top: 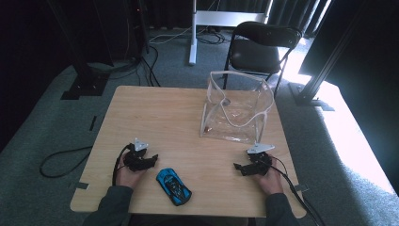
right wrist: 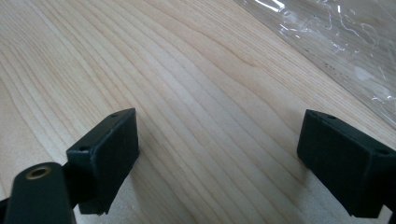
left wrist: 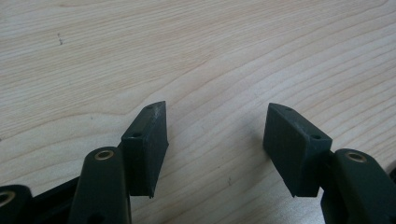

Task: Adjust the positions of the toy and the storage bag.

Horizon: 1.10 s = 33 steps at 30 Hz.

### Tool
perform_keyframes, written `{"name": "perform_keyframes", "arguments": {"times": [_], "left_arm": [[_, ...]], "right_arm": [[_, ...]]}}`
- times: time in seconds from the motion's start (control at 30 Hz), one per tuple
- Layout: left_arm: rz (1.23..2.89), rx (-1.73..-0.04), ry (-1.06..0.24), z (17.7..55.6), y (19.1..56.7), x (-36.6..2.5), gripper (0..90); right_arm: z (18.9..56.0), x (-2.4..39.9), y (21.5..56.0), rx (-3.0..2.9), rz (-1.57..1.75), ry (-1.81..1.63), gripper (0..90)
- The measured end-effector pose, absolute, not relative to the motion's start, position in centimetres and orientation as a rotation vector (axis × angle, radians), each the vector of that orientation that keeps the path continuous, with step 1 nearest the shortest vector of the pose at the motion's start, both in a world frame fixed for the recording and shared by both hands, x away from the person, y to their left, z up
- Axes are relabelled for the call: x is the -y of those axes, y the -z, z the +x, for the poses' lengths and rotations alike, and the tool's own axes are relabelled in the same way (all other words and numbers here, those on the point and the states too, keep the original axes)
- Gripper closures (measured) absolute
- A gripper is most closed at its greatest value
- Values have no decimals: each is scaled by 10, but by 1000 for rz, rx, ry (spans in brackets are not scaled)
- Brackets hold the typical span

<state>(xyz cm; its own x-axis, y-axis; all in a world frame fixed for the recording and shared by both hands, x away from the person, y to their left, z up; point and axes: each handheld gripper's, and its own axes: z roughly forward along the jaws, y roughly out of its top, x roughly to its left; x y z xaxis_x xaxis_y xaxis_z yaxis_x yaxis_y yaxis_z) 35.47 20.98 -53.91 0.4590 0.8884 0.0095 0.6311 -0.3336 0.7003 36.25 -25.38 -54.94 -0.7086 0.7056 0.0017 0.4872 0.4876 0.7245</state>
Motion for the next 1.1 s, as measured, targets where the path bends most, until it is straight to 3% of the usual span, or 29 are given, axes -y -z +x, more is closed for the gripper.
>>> {"name": "perform_keyframes", "arguments": {"times": [0.47, 0.6, 0.8, 1.03, 1.1], "left_arm": [[2105, -1251, -507, 361, 537, -210, 405], [2116, -1287, -472, 365, 533, -209, 451], [2102, -1250, -467, 370, 523, -198, 483], [2114, -1140, -448, 383, 511, -174, 496], [2120, -1110, -443, 387, 508, -166, 498]], "right_arm": [[363, 255, 549, -2399, 1067, -1037, 146], [364, 256, 549, -2389, 1084, -1034, 152], [363, 256, 546, -2397, 1097, -1008, 230], [362, 254, 545, -2404, 1090, -1008, 241], [362, 253, 544, -2406, 1089, -1004, 311]]}}
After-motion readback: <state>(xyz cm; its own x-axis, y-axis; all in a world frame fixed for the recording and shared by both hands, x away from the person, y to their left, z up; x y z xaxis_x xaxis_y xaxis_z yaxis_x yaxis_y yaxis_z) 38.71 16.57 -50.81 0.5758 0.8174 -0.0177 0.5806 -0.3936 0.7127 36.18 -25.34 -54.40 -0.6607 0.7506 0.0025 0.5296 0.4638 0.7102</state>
